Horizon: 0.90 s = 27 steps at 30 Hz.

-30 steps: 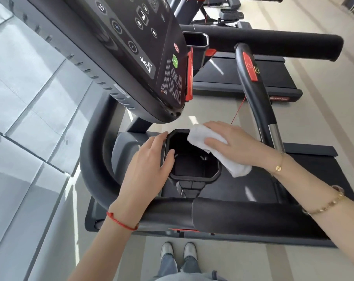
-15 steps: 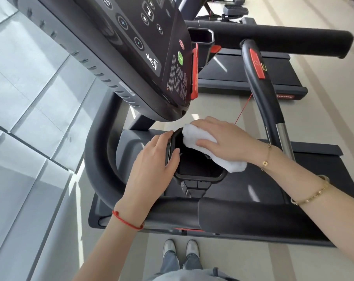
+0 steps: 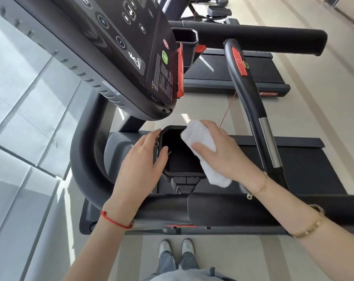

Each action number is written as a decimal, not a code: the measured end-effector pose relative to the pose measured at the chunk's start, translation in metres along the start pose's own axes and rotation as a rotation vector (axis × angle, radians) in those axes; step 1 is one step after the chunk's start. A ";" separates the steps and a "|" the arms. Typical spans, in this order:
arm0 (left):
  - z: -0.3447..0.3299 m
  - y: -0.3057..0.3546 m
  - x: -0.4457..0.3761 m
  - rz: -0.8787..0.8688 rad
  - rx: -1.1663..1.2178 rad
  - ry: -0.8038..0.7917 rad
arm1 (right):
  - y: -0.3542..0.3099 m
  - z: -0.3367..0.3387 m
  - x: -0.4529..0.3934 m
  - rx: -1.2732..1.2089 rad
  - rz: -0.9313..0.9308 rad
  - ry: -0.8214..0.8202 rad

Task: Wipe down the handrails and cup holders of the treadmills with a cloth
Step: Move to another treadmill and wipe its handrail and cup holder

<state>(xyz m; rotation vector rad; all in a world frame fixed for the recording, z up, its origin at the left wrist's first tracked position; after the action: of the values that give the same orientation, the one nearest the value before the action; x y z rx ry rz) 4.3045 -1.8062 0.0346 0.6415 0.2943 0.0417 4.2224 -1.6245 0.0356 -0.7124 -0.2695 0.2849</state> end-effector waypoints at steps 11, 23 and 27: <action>-0.003 -0.001 -0.001 -0.003 -0.001 -0.002 | -0.002 -0.010 0.022 -0.275 -0.108 0.049; -0.002 -0.001 -0.001 -0.014 -0.015 0.016 | -0.005 0.001 -0.010 -0.018 -0.046 -0.084; 0.000 -0.002 0.001 0.002 -0.012 0.026 | 0.004 -0.001 0.000 -0.070 -0.089 -0.109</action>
<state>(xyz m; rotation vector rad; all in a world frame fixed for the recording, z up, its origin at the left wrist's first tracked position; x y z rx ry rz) 4.3051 -1.8078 0.0336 0.6293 0.3179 0.0537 4.2221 -1.6218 0.0325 -0.7530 -0.4152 0.2301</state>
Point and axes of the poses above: each hand's wrist, its own x-axis away from the middle knuckle, its own z-axis out of the back of the hand, y = z × x, the point moved 5 cm from there along -x, towards the middle knuckle, and after that the axes turned 7 degrees about -z, right-handed, at the moved point
